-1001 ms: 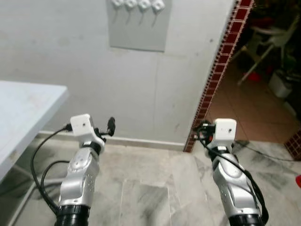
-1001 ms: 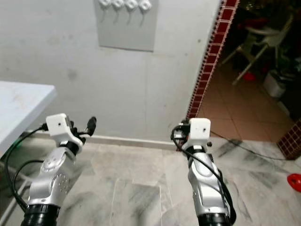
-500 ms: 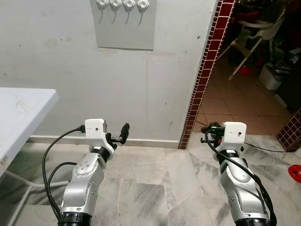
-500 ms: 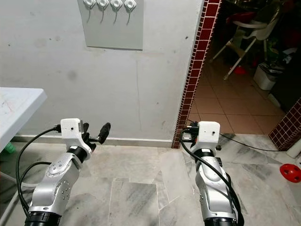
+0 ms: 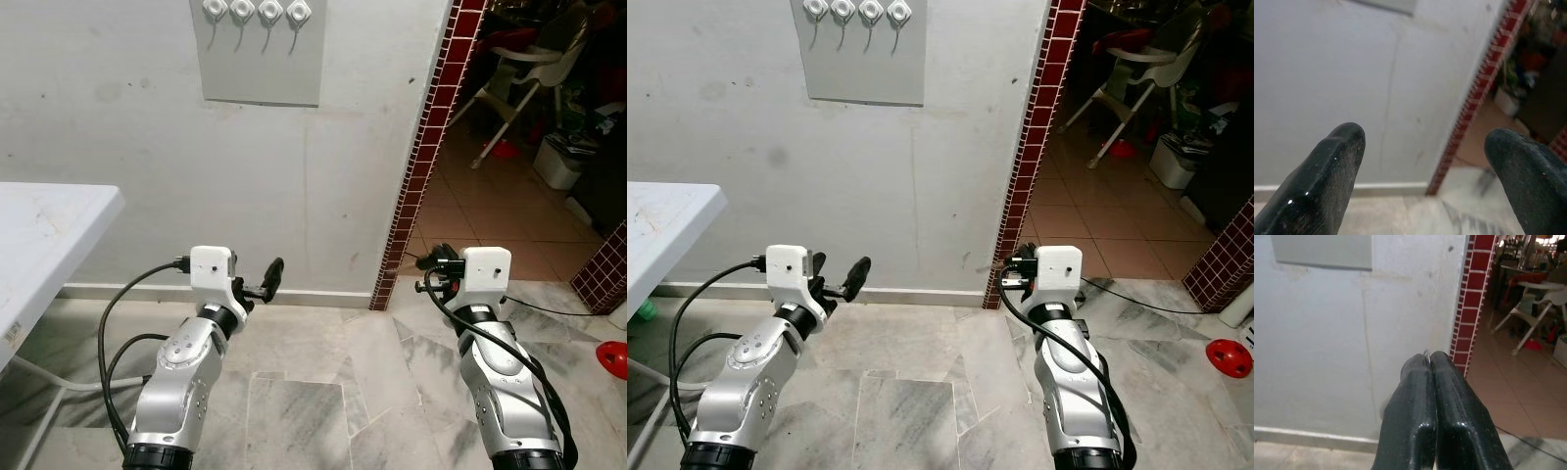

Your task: Hang keys on a hook

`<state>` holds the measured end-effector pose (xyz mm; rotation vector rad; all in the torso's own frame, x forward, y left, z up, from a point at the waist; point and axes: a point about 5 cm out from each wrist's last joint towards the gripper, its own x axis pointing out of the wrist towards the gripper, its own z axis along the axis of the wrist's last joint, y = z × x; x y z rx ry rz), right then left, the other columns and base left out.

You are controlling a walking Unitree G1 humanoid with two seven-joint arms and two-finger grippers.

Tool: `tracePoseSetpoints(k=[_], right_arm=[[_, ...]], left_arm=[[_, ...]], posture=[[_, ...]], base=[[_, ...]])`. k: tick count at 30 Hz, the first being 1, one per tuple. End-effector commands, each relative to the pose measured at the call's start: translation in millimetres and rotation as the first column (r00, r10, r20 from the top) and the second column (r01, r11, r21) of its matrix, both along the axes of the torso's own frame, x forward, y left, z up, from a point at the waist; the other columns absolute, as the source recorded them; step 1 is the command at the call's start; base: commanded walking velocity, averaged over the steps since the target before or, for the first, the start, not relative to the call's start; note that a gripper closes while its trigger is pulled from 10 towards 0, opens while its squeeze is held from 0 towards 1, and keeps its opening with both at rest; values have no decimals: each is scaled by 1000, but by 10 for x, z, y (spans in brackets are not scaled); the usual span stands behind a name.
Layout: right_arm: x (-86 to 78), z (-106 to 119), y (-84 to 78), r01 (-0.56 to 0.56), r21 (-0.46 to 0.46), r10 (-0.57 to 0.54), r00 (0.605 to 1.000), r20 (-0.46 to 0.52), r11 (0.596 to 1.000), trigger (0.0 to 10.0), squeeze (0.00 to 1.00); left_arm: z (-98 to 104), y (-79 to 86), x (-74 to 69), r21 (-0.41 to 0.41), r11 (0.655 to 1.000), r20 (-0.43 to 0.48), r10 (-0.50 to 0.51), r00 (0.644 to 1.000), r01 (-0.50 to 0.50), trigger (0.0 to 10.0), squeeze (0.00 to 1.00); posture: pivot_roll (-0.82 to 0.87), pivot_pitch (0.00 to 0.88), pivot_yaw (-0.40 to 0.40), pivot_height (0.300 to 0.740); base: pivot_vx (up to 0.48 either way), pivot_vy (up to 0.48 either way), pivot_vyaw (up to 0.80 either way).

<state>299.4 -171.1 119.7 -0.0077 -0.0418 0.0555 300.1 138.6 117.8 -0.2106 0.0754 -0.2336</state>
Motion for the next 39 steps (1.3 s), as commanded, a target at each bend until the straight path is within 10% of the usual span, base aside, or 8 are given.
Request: tracePoseSetpoints(k=[1, 13, 39], right_arm=[[75, 142, 17, -31, 13, 30, 998, 54, 999, 10000, 0], [208, 342, 90, -90, 14, 87, 986, 144, 996, 10000, 0], [139, 295, 83, -98, 37, 91, 983, 160, 994, 10000, 0]], left_arm=[[167, 119, 89, -17, 998, 59, 69, 996, -68, 10000, 0], [297, 378, 220, -100, 976, 68, 202, 977, -195, 10000, 0], [297, 323, 280, -121, 975, 60, 195, 979, -187, 10000, 0]], posture=[[32, 2, -10, 732], [45, 0, -15, 732], [29, 0, -10, 732]], base=[[0, 0, 0], [0, 0, 0], [368, 0, 0]])
